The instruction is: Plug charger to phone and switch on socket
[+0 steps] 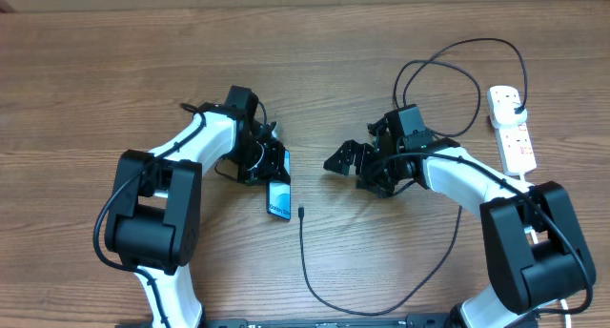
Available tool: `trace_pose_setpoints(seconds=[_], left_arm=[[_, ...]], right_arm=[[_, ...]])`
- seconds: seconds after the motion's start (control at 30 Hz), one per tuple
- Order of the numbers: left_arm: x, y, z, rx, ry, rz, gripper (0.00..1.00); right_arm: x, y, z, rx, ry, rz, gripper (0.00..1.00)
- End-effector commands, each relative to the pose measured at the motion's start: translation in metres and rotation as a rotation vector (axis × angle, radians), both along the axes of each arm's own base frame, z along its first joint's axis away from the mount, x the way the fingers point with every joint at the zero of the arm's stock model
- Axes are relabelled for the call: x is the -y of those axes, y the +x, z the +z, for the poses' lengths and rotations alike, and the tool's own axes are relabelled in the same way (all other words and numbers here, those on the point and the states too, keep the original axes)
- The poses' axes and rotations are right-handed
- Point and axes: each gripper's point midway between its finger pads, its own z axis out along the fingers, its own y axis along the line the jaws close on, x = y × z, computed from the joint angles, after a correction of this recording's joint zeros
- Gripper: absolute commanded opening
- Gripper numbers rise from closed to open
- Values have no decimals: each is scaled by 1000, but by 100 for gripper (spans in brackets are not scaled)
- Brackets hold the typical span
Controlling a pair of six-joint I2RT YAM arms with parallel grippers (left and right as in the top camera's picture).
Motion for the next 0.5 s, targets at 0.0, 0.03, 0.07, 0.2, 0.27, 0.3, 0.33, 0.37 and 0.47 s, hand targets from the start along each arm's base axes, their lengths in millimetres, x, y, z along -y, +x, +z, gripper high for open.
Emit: trace_pose_setpoints(seconds=[0.0,0.03,0.07,0.2,0.27,0.3,0.33,0.37,0.47], left_arm=[[-24,-18,-30,-85,161,39,4],[-24,-18,-30,-84,161,39,4],[-24,-18,-30,-84,161,39,4],[-24,-18,-30,-84,161,39,4],[-24,-18,-30,-85,161,39,4],[-24,-18,-30,-85,161,39,4],[-24,-18,-30,-84,161,39,4],[-24,-18,-30,-84,161,39,4],[-24,-18,-30,-84,161,39,4]], right_arm=[[13,-6,-18,-30,-81,-23,100],[13,-6,-18,-30,-81,-23,100],[13,-6,-18,-30,-82,-23,100],[12,-6,-18,-29,-81,-23,100],[13,-6,-19,-31,-82,-23,100],[13,-7,-19,-37,-84,-22,100],[14,-9,-20,-46,-87,-21,100],[14,-12,-20,-60,-92,-22,100],[19,-15,-10,-95,-122,-28,100]])
